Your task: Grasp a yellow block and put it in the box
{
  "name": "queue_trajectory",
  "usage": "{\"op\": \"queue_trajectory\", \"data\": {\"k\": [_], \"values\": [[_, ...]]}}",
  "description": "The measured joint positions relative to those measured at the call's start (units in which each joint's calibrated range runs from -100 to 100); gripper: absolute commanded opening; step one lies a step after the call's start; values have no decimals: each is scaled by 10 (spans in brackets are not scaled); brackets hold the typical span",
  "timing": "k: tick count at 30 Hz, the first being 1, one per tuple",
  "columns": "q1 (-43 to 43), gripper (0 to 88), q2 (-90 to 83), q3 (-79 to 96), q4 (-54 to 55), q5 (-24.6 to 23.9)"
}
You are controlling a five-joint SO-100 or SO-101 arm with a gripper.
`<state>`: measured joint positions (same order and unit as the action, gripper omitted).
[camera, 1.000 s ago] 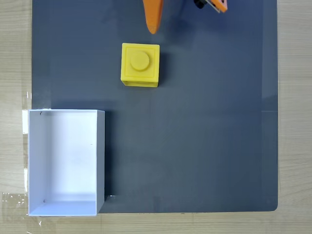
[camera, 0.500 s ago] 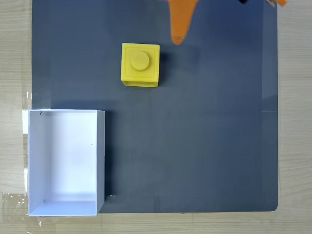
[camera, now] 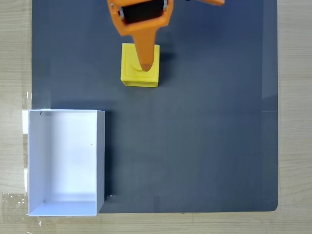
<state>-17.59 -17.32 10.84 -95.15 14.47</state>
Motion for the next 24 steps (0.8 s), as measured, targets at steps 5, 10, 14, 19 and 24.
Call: {"op": "queue_trajectory", "data": {"k": [5,10,14,19,24], "values": [[-13,509,40,0,-8,0],[-20,509,94,0,-7,-2],[-2,509,147,0,-6,-4],[1,509,214,0,18,-4],[4,508,271,0,57,-17]]}}
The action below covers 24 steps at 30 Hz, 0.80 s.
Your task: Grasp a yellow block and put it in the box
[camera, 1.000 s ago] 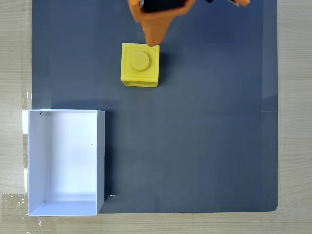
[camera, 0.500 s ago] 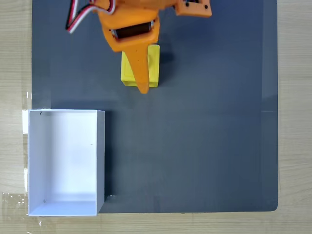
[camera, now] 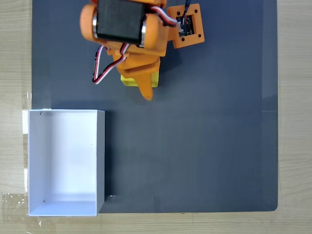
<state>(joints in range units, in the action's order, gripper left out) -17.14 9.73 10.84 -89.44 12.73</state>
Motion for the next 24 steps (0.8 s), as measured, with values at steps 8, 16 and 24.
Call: {"op": "queue_trajectory", "data": {"k": [8,16,24], "values": [[17,396,41,-1,21,-2],[21,226,40,-12,22,-5],[27,222,31,-21,28,-5]]}}
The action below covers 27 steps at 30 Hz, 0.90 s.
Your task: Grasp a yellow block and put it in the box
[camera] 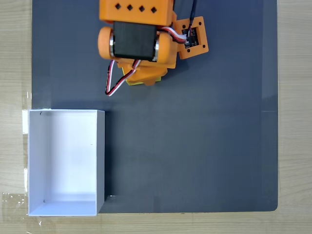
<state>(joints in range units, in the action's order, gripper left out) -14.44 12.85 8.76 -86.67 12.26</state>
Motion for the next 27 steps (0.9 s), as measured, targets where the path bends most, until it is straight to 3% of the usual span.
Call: {"op": "queue_trajectory", "data": {"k": [5,13,20,27], "values": [[32,221,-63,-26,41,-1],[33,221,-200,-56,228,-74],[-46,221,-228,-56,405,-96],[-100,221,-130,-61,451,-96]]}}
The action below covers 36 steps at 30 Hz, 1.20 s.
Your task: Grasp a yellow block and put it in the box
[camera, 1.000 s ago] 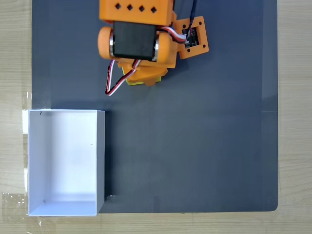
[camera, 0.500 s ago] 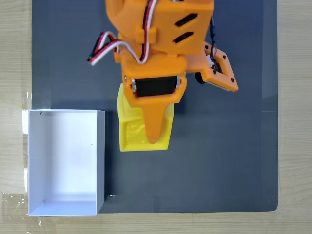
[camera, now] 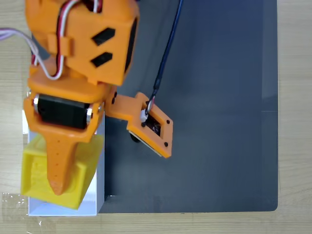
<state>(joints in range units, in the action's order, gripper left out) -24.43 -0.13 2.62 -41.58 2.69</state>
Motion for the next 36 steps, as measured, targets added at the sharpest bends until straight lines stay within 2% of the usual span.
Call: {"op": "queue_trajectory", "data": {"k": [18,36], "values": [[-22,221,247,-183,1,-3],[-45,230,302,-217,3,-3]]}}
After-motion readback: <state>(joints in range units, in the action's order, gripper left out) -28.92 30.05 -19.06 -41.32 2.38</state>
